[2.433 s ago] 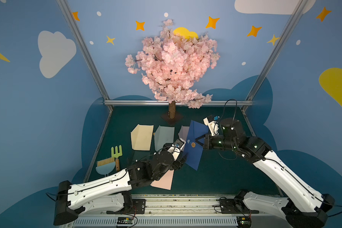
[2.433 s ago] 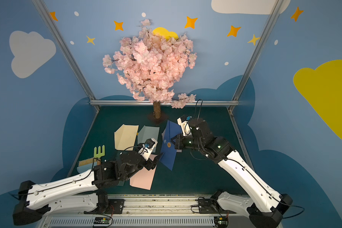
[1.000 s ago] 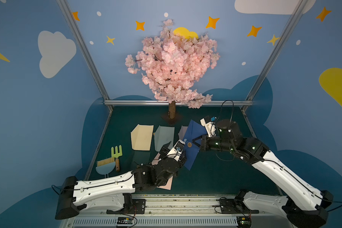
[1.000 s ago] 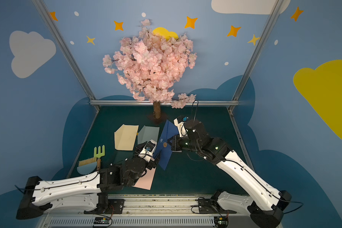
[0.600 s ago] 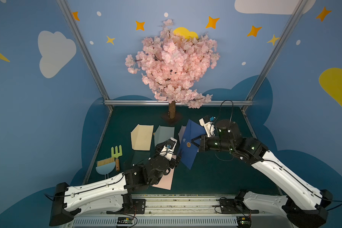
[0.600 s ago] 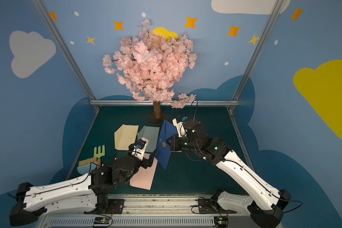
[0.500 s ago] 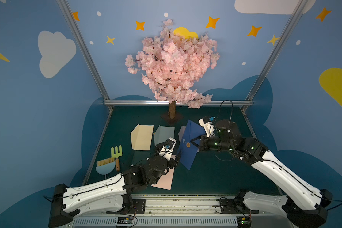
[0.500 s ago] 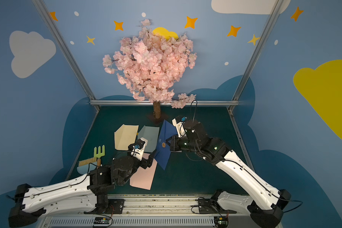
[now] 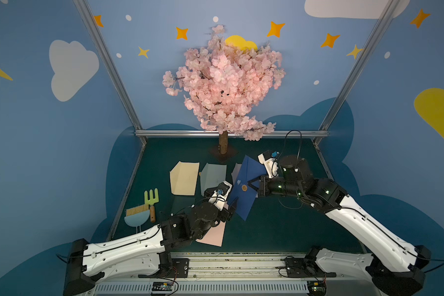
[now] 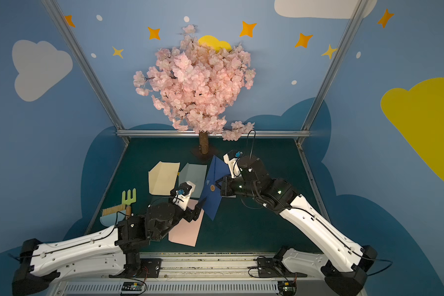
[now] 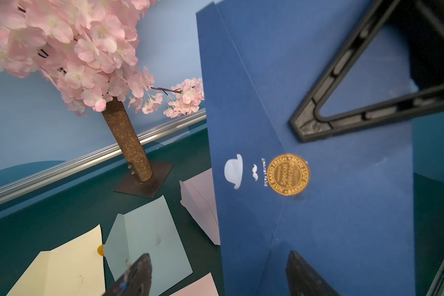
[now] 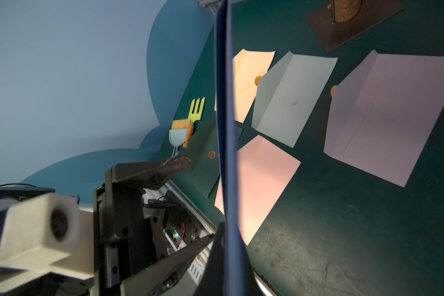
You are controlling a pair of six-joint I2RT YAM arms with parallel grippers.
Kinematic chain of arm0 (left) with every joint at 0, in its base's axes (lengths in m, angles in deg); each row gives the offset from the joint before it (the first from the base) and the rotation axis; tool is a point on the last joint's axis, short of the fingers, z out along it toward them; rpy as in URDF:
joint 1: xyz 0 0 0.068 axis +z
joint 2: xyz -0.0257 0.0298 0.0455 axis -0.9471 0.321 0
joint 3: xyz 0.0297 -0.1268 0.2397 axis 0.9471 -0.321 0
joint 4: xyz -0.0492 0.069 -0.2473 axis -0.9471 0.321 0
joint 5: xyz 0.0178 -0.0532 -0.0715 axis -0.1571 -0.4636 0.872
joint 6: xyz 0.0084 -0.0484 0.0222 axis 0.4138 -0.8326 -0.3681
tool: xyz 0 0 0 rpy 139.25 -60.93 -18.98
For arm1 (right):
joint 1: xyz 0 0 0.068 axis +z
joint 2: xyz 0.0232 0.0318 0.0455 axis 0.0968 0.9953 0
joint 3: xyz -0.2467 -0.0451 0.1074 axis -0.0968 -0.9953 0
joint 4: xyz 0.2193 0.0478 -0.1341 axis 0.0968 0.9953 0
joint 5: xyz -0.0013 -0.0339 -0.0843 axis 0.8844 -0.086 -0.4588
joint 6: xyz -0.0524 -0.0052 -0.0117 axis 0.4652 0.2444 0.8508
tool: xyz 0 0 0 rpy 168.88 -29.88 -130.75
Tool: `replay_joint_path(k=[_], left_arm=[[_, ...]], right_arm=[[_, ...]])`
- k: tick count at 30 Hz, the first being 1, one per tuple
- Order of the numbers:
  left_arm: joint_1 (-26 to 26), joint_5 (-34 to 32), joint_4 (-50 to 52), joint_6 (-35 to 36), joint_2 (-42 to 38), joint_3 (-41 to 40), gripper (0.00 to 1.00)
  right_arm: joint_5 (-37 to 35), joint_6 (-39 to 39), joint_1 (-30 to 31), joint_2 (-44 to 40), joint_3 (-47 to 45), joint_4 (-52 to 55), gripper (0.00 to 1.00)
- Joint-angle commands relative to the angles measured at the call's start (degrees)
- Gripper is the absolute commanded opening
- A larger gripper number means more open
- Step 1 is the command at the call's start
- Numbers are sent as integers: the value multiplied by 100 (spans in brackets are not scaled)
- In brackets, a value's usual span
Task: Open the envelope
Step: Open the envelope flap on the envelope.
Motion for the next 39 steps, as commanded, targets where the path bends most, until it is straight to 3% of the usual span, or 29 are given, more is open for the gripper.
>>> replay_joint_path(k=[1, 7, 12, 25, 39], left_arm=[[21, -163, 456, -120, 246, 275, 82], [32, -660, 537, -240, 618, 450, 81], [203, -751, 413, -320, 467, 434, 81], [548, 253, 179, -274, 146, 311, 81], [618, 260, 116, -231, 256, 439, 81]], right_arm=[[-97, 127, 38, 52, 303, -71, 0], [61, 95, 51, 154, 347, -106, 0], [79, 77, 47, 136, 284, -97, 0], [196, -5, 64, 137, 85, -198, 0], [264, -55, 126, 137, -34, -282, 0]])
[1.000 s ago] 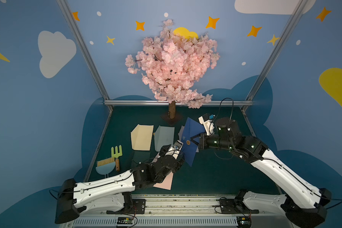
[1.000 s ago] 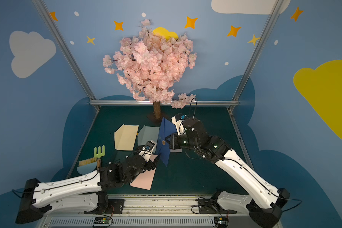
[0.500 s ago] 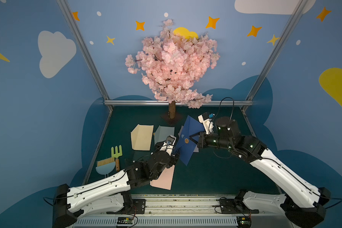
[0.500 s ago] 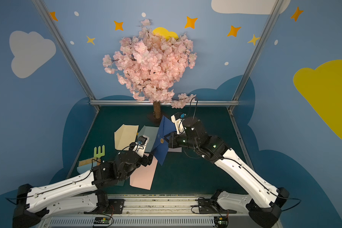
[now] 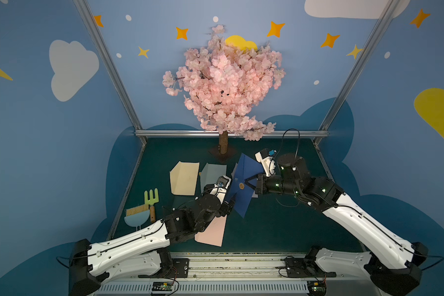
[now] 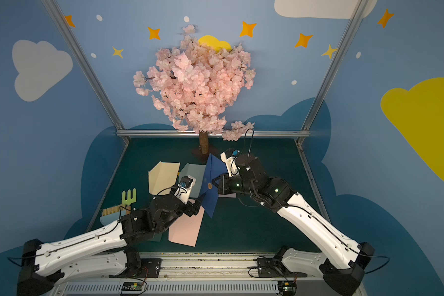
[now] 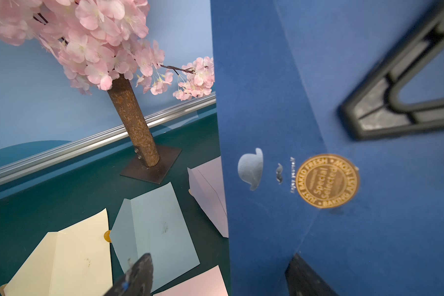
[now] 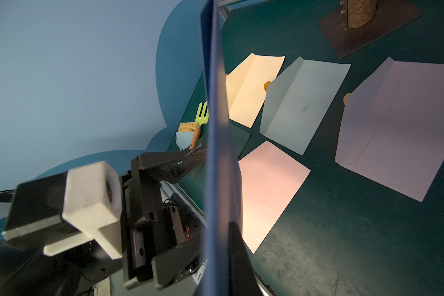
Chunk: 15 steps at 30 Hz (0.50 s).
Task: Open the envelope
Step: Open the envelope flap on the envelope.
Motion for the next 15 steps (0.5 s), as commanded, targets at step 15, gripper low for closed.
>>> replay_joint_path(k=[15], left_arm=[[100, 59, -269, 98, 60, 238, 81]], right_arm=[[159, -29, 157, 48, -194, -29, 0]])
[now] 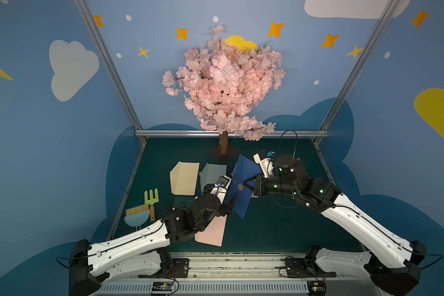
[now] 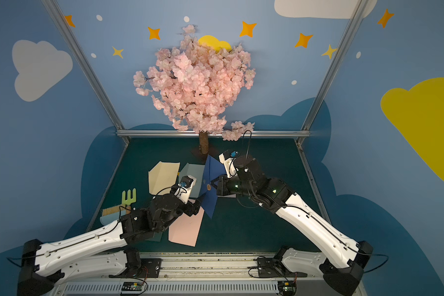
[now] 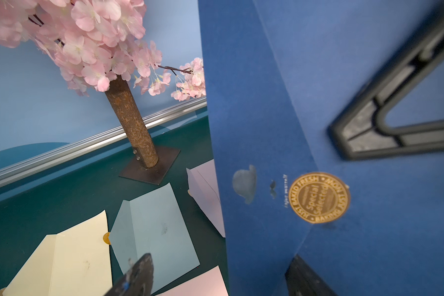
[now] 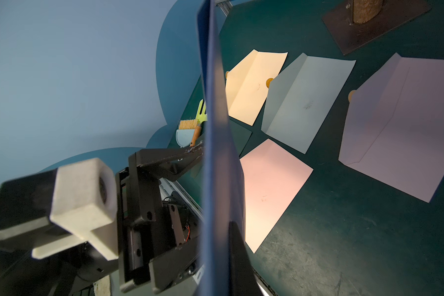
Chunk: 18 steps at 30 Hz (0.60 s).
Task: Open the envelope
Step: Open the envelope flap on the envelope.
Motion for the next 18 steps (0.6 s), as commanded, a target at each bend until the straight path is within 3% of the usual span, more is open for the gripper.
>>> replay_joint_path(k=[1, 18], left_arm=[[71, -21, -254, 19, 45, 215, 81], [98, -94, -161, 34, 96, 295, 81]], right_arm=[[165, -21, 91, 34, -77, 72, 0], [196, -16, 111, 35, -104, 56, 0]])
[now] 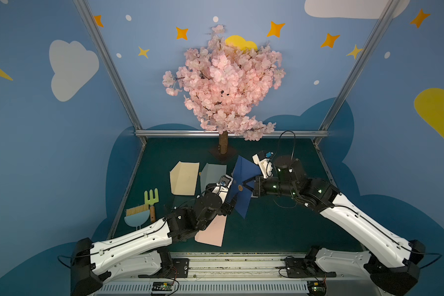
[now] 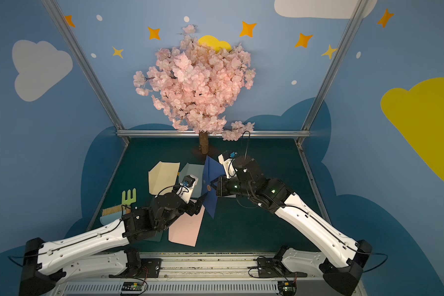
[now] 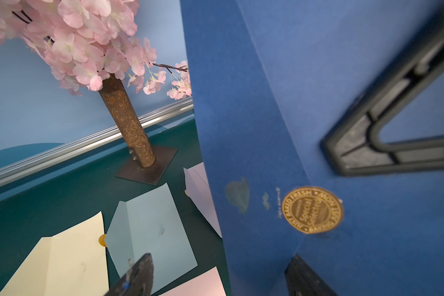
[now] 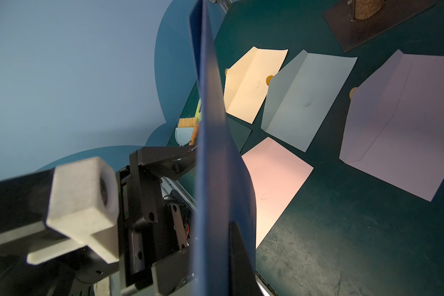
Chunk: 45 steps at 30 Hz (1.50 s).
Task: Open the envelope
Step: Open the envelope flap on the envelope.
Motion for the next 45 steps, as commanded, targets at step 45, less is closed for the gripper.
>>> replay_joint_path(k=[45], left_arm=[[91, -955, 214, 163, 244, 520, 80]], right_arm=[[174, -99, 175, 282, 141, 131, 0]])
